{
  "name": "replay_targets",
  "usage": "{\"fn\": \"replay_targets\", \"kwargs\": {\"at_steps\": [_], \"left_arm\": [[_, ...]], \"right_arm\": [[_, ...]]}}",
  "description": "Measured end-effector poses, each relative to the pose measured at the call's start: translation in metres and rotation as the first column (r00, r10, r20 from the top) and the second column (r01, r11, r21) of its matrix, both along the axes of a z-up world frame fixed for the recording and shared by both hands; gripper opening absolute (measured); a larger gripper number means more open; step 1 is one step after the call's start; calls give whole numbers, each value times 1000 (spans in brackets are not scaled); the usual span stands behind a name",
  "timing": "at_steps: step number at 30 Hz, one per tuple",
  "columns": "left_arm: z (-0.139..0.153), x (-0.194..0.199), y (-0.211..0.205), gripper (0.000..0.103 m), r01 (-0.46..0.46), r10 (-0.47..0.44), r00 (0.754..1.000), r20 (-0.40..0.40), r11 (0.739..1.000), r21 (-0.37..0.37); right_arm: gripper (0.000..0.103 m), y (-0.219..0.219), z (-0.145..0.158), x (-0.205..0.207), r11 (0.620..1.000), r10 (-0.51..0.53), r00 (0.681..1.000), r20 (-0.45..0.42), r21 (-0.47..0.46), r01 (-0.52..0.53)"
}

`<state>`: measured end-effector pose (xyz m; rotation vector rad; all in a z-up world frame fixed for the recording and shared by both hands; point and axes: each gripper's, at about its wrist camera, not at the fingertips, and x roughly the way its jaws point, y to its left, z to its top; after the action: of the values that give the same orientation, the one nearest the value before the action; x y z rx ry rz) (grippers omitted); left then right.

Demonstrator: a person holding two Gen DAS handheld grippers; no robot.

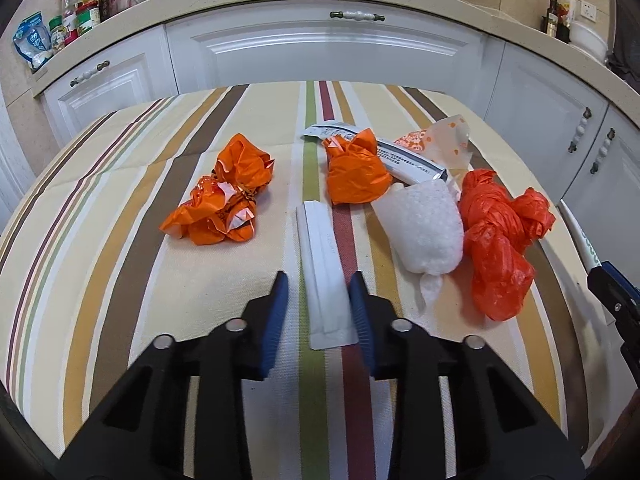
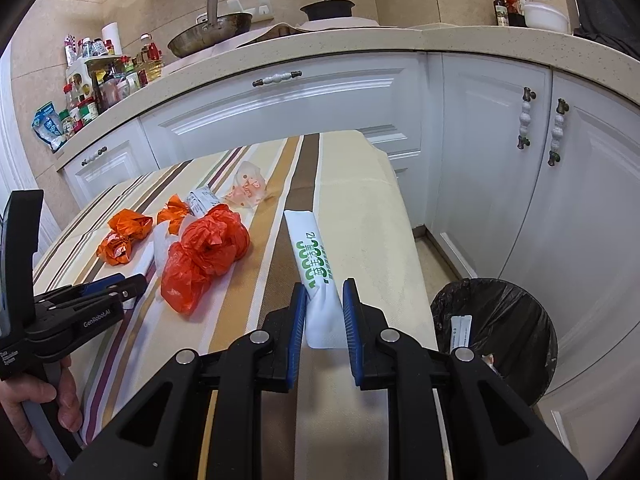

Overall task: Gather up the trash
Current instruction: 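Carry both items over the black bin and release them from both tools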

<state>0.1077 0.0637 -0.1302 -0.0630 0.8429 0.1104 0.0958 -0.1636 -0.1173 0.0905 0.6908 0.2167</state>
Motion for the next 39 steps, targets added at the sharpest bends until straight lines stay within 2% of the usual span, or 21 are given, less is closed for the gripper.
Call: {"fn": "replay_targets", "kwargs": {"at_steps": [5,9,16,21,25,31,39], "left_arm": [[2,-6,3,21,2,-2,1000,10,1000,-19],[10,-15,6,21,-9,9,999,39,1000,-3],[37,-41,-6,21,14,-16,992,126,1000,15],[50,-46,-42,21,116,-117,980,162,993,17],[53,-45,-82,21,209,-206,963,173,978,-1],[48,-35,-156,21,356,-349,920,176,934,-7],[40,-18,-234,21,444,-443,876,190,895,37]], "right_arm": [[20,-2,1,-5,1000,-15,1000,23,-2,15],[20,-4,4,-10,999,-30,999,44,-8,31],[20,-16,10,-23,995,-92,992,89,-27,95],[20,-41,12,-33,986,-162,981,103,-34,166],[20,-69,11,-38,970,-234,966,108,-39,240],[20,-112,5,-42,940,-331,937,116,-46,338],[20,-156,-6,-38,909,-405,906,125,-49,413]]}}
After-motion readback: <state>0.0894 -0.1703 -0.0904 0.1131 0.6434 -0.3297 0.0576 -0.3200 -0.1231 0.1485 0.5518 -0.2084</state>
